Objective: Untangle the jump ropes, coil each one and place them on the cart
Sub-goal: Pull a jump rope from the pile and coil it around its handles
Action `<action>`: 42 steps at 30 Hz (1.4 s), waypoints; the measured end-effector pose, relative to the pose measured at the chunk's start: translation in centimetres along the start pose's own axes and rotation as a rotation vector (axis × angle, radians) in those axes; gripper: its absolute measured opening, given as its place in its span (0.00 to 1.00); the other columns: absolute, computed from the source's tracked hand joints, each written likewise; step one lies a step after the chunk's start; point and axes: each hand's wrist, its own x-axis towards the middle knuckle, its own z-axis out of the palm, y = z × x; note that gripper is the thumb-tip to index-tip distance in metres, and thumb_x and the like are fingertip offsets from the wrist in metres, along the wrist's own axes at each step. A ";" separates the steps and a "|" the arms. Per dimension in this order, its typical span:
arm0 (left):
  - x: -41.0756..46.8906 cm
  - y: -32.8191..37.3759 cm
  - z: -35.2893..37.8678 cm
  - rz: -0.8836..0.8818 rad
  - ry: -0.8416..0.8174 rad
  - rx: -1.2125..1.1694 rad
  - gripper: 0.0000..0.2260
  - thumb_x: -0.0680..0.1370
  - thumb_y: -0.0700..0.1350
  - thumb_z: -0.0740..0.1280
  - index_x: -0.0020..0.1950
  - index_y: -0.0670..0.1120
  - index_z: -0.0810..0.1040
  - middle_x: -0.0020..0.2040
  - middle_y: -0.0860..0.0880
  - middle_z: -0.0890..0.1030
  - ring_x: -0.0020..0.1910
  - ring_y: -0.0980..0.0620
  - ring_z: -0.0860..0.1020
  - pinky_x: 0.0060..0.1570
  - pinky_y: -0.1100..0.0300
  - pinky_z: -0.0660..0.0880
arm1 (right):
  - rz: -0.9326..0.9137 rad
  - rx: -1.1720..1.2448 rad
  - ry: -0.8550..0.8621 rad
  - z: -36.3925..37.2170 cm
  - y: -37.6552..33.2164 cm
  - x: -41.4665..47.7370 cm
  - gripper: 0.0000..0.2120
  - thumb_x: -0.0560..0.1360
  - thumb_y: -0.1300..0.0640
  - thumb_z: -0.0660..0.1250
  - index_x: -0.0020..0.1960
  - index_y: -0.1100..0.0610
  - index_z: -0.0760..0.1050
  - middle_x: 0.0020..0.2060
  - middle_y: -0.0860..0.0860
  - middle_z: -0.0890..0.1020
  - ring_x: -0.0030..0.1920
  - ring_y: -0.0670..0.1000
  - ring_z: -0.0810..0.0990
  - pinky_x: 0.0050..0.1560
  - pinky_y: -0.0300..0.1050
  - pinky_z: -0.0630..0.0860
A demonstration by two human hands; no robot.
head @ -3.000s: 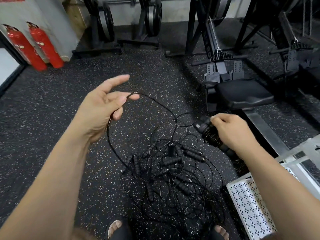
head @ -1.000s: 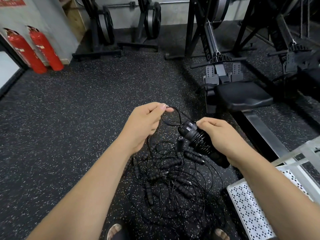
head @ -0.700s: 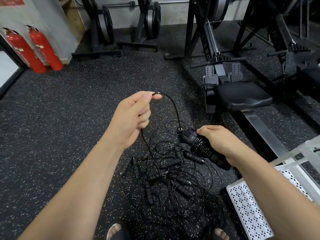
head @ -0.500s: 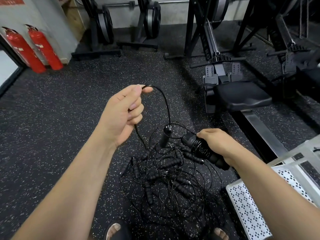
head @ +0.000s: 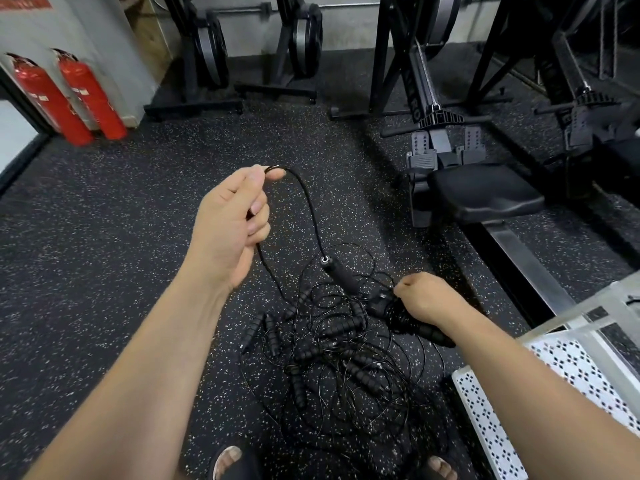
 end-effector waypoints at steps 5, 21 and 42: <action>0.3 -1.2 -0.2 -0.043 0.079 0.148 0.17 0.88 0.49 0.64 0.63 0.36 0.82 0.35 0.57 0.75 0.31 0.54 0.62 0.30 0.61 0.59 | 0.027 0.096 -0.008 -0.2 1.5 1.0 0.12 0.86 0.55 0.61 0.49 0.57 0.79 0.48 0.54 0.83 0.46 0.56 0.78 0.45 0.46 0.74; -0.5 -5.8 -0.5 -0.237 -0.345 1.092 0.21 0.85 0.47 0.68 0.76 0.62 0.72 0.78 0.59 0.71 0.43 0.65 0.80 0.45 0.64 0.78 | -0.314 0.503 -0.084 -2.1 -1.8 -2.9 0.12 0.84 0.50 0.64 0.48 0.52 0.84 0.39 0.53 0.85 0.40 0.56 0.84 0.48 0.52 0.79; -3.7 -5.4 6.4 0.002 -0.448 1.076 0.11 0.88 0.51 0.61 0.52 0.52 0.82 0.44 0.56 0.83 0.40 0.55 0.81 0.43 0.53 0.79 | -0.154 1.183 -0.232 -3.6 -2.8 -4.5 0.22 0.81 0.47 0.72 0.62 0.65 0.80 0.46 0.65 0.84 0.32 0.58 0.80 0.29 0.46 0.80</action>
